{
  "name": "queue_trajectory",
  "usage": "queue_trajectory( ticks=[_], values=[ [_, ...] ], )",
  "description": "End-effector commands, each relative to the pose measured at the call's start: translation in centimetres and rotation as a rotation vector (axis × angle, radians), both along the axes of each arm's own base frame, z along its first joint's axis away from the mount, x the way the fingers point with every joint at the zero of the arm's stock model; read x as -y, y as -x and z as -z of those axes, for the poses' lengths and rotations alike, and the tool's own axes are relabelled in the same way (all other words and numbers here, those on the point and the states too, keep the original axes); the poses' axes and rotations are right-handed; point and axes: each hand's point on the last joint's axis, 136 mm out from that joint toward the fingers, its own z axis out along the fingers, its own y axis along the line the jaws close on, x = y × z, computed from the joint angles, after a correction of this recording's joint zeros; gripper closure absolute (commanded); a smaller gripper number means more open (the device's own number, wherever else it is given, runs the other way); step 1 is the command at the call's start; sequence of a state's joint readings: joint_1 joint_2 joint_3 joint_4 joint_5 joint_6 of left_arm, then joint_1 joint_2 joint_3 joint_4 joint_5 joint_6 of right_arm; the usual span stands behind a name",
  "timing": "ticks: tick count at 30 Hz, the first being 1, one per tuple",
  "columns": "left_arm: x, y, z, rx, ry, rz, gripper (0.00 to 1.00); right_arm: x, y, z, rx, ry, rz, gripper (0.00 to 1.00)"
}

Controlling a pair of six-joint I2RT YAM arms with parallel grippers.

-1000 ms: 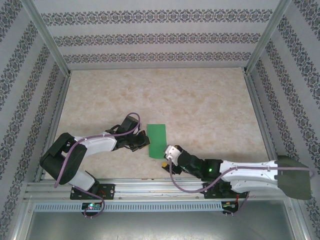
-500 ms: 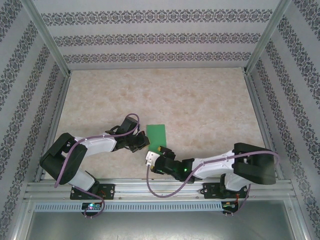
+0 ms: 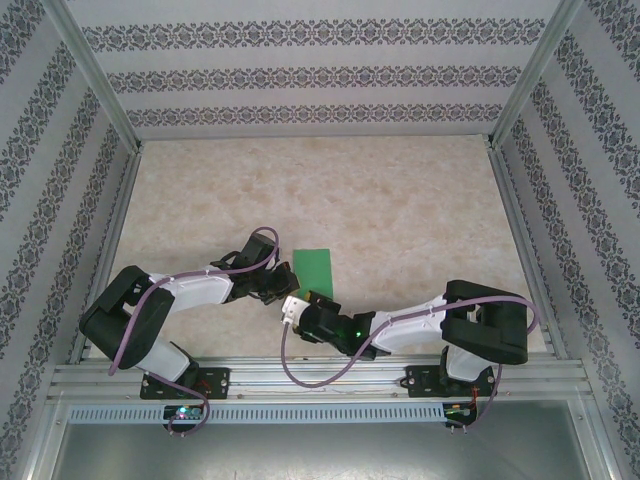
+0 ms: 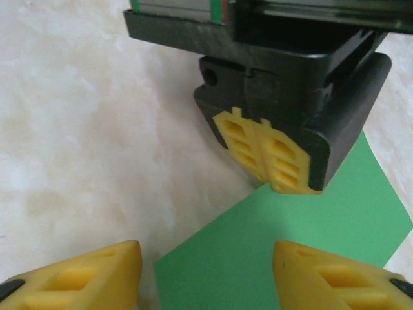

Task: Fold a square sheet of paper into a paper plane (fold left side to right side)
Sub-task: Third fold the triangle at the center of the table.

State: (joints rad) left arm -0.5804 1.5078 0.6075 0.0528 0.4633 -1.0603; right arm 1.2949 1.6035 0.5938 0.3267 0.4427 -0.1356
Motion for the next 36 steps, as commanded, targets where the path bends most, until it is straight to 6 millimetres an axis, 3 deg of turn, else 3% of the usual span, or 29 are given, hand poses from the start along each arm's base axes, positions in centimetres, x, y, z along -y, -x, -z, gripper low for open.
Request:
queue_trajectory(
  ticks=[1, 10, 20, 26, 31, 36],
  values=[
    [0.1, -0.1, -0.6, 0.009, 0.022, -0.010, 1.00, -0.7, -0.4, -0.4, -0.024, -0.045, 0.021, 0.48],
    [0.1, -0.2, -0.5, 0.009, 0.020, -0.010, 1.00, -0.6, -0.7, -0.3, -0.068, -0.073, 0.050, 0.66],
    [-0.2, -0.3, -0.8, 0.021, 0.003, -0.013, 1.00, 0.1, -0.9, -0.8, -0.114, -0.113, 0.097, 0.98],
    [-0.6, -0.4, -2.0, 0.054, 0.000, -0.011, 0.73, 0.9, -0.8, -1.0, -0.174, -0.150, 0.121, 1.00],
    [-2.3, -0.7, -4.1, 0.100, -0.030, -0.020, 0.53, 1.4, -0.6, -1.0, -0.225, -0.179, 0.136, 1.00],
    [-3.8, -1.5, -6.1, 0.155, -0.031, -0.029, 0.52, 2.1, -0.7, -1.1, -0.275, -0.213, 0.158, 1.00]
  ],
)
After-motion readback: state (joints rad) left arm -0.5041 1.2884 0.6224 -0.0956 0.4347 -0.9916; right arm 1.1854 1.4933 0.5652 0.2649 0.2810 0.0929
